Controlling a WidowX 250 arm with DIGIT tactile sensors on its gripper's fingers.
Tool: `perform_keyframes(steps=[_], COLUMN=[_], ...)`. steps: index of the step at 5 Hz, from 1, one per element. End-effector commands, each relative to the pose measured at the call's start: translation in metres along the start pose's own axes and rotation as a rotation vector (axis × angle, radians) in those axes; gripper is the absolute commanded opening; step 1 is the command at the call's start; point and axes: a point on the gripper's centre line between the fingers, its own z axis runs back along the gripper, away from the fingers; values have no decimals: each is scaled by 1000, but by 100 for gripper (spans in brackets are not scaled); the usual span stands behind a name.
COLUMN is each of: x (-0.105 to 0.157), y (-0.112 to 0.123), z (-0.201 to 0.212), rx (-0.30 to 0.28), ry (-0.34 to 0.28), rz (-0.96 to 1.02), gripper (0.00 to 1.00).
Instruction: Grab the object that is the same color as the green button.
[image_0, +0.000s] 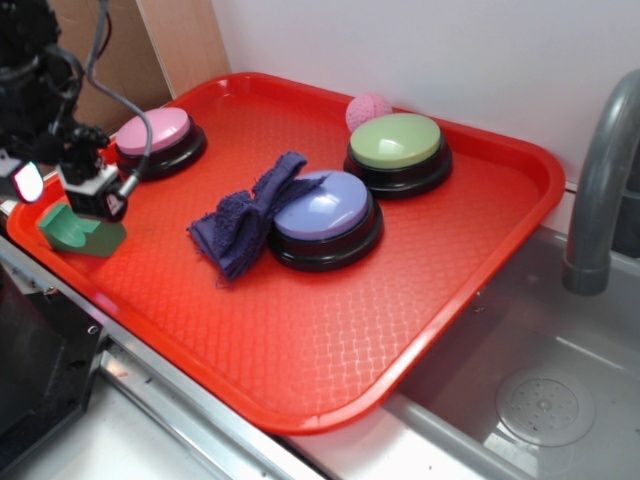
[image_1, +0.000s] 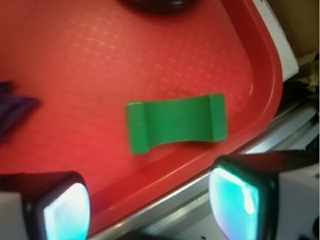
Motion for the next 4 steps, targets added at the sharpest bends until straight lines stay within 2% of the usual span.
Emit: perform_keyframes(steps=[1,3,4], x=[16,24,25], y=[-1,-12,-12], z=[-16,-24,-27], rx=[11,14,17], ry=[-35,-43,-50], rz=[6,-10,-7], gripper=[100,100,0])
